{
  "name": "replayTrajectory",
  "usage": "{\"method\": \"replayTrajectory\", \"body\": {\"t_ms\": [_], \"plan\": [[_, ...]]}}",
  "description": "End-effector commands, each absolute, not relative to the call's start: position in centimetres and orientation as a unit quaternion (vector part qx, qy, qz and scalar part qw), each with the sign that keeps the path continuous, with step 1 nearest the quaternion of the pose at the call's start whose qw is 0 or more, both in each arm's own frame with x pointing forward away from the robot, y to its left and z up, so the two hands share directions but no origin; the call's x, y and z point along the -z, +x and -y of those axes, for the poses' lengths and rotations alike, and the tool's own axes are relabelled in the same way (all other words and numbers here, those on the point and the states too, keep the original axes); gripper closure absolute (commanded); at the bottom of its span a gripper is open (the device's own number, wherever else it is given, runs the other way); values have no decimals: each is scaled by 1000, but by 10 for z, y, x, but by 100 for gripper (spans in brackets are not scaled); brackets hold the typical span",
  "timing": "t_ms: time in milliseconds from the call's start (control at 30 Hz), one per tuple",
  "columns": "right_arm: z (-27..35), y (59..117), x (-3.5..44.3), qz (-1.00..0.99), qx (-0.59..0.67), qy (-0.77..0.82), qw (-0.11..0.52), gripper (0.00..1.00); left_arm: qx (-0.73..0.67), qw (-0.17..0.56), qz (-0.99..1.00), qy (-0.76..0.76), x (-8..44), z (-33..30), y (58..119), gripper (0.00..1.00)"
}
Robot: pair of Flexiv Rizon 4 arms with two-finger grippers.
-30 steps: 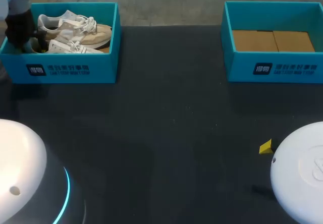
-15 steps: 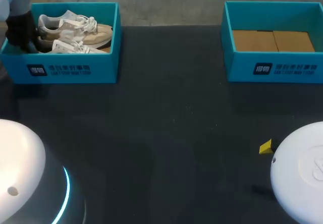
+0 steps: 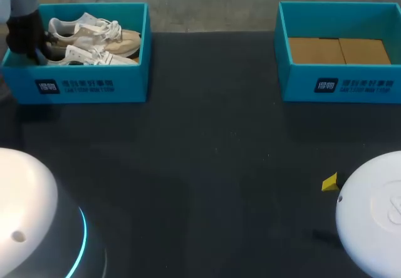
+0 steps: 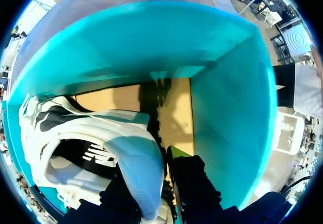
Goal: Take the shoe out of the shoebox, open the shoe tongue, remove and reinsert the insole, then place the shoe into the shoebox
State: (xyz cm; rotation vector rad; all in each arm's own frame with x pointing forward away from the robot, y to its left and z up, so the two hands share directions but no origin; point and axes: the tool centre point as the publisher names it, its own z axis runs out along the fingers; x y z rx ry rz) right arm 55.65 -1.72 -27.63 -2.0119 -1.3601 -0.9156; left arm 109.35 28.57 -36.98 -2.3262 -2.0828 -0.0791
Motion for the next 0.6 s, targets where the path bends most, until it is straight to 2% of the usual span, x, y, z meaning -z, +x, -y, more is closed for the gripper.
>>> {"method": "replayTrajectory", "body": {"t_ms": [33, 600], "plan": [[16, 555, 275, 504, 339, -747, 268, 0, 35, 2, 665, -746, 355, -285, 1080, 100], [16, 555, 275, 504, 339, -747, 268, 0, 56, 21, 670, -740, 350, -308, 1078, 100]]}}
